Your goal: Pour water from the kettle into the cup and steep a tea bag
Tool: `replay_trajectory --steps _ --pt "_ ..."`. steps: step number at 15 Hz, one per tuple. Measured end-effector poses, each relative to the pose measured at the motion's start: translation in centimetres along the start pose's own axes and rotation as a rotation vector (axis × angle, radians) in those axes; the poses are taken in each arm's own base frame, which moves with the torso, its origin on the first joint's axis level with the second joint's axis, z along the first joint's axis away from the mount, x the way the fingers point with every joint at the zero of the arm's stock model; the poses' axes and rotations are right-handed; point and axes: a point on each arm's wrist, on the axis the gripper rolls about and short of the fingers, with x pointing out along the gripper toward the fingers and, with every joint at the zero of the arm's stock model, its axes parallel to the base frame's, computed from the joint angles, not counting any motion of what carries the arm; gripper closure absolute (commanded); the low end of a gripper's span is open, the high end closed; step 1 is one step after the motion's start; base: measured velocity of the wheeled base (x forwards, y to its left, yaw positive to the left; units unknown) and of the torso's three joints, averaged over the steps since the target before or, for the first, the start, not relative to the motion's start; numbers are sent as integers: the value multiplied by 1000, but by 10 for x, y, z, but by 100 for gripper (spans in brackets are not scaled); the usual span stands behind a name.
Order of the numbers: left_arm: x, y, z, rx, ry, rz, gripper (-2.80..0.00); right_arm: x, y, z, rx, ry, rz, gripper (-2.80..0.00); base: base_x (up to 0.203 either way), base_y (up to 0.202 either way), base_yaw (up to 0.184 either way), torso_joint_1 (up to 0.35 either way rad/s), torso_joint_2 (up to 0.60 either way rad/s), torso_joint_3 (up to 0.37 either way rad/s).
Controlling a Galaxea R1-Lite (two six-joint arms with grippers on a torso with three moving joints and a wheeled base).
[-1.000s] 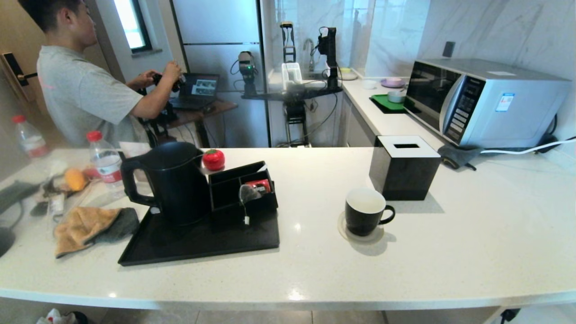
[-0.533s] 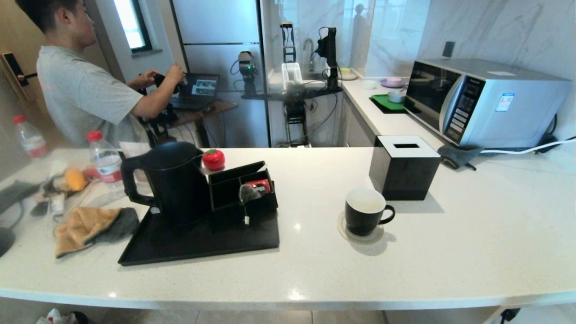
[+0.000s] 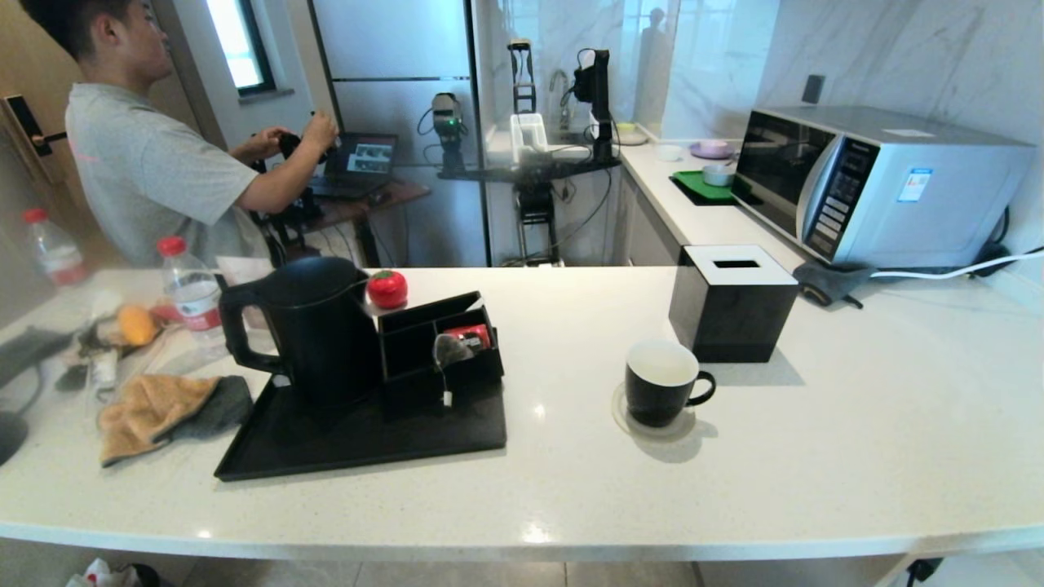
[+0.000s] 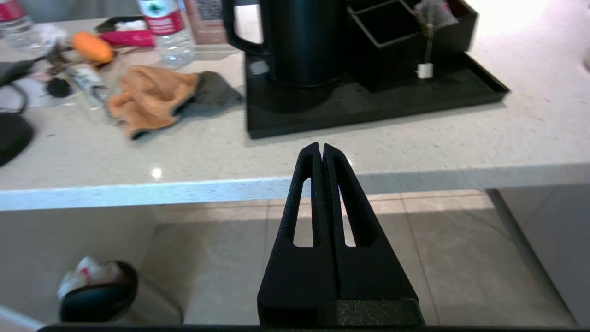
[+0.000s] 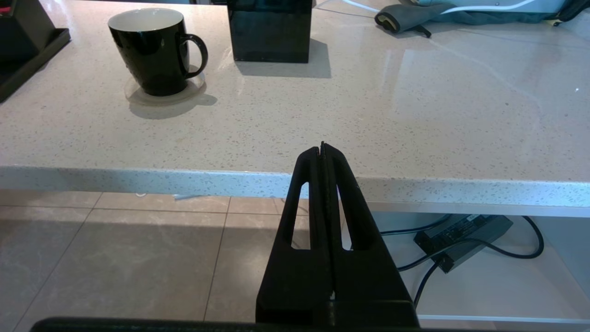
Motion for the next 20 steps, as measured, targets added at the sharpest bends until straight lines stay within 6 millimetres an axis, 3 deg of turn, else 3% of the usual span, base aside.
replay_trajectory --steps 3,5,9,11,12,15,20 --pt "7 4 35 0 26 45 0 0 0 0 0 0 0 0 0 0 0 0 0 0" --pt "23 6 62 3 49 77 0 0 0 0 0 0 1 0 0 0 0 0 0 0" --pt "86 12 99 6 51 175 0 0 0 0 0 0 1 0 0 0 0 0 0 0" --pt "118 15 89 6 63 220 0 0 0 0 0 0 1 0 0 0 0 0 0 0" --pt "131 18 79 5 74 241 -280 0 0 0 0 0 1 0 0 0 0 0 0 0" --pt "155 23 54 5 84 287 -280 0 0 0 0 0 0 0 0 0 0 0 0 0" --pt "194 32 31 4 137 316 -280 0 0 0 0 0 0 0 0 0 0 0 0 0"
